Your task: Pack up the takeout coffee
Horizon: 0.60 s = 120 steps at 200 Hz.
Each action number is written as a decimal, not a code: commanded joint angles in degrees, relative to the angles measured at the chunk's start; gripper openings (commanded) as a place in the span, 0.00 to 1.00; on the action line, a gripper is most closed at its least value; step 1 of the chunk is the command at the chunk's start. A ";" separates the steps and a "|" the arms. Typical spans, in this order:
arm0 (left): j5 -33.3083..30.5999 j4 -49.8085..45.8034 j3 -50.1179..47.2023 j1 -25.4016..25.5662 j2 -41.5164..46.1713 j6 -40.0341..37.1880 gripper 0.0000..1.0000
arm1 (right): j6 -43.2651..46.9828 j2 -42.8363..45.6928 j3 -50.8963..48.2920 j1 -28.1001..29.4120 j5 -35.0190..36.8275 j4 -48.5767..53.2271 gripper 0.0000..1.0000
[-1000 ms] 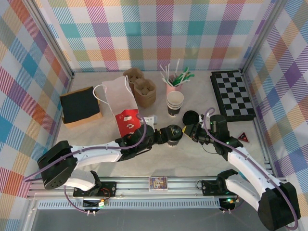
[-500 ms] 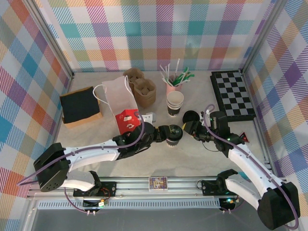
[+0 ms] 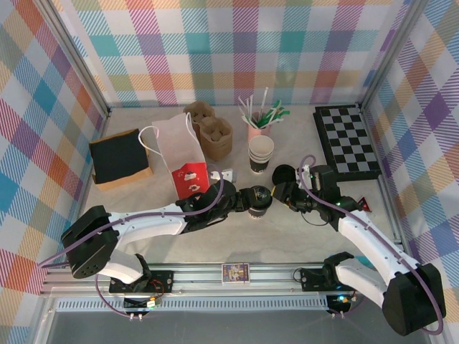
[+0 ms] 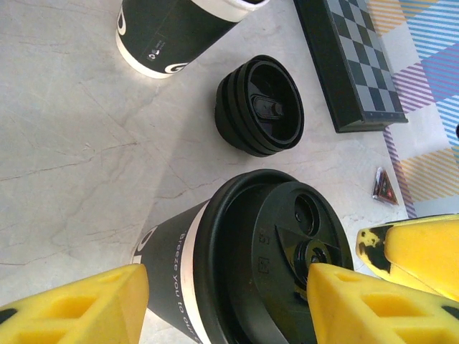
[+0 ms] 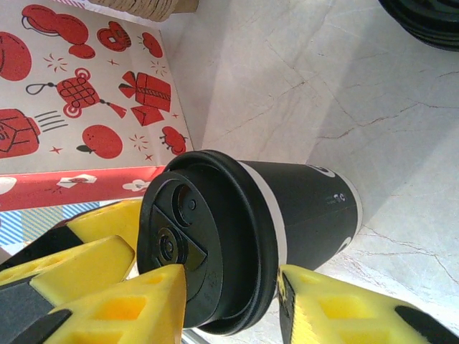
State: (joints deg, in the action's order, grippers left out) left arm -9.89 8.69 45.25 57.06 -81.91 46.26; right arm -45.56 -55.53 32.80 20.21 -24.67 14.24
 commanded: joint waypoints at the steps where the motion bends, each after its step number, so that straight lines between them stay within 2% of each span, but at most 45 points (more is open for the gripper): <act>1: 0.80 0.87 -0.95 -0.63 0.50 0.77 0.58 | 1.28 -0.71 0.65 -0.10 -1.48 -0.77 0.41; 53: 1.31 1.20 -2.06 -1.41 0.42 1.24 0.52 | 1.27 -2.45 0.79 0.92 -1.75 -1.86 0.41; 120: 2.37 2.34 -2.73 -1.51 -0.90 1.47 0.51 | 1.86 -4.56 1.59 2.42 -0.57 -1.94 0.41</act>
State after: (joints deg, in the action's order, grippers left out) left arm -8.34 9.93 43.92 56.05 -82.06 47.11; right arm -45.47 -59.27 32.80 21.85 -25.30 12.93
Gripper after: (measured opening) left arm 0.515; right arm 0.412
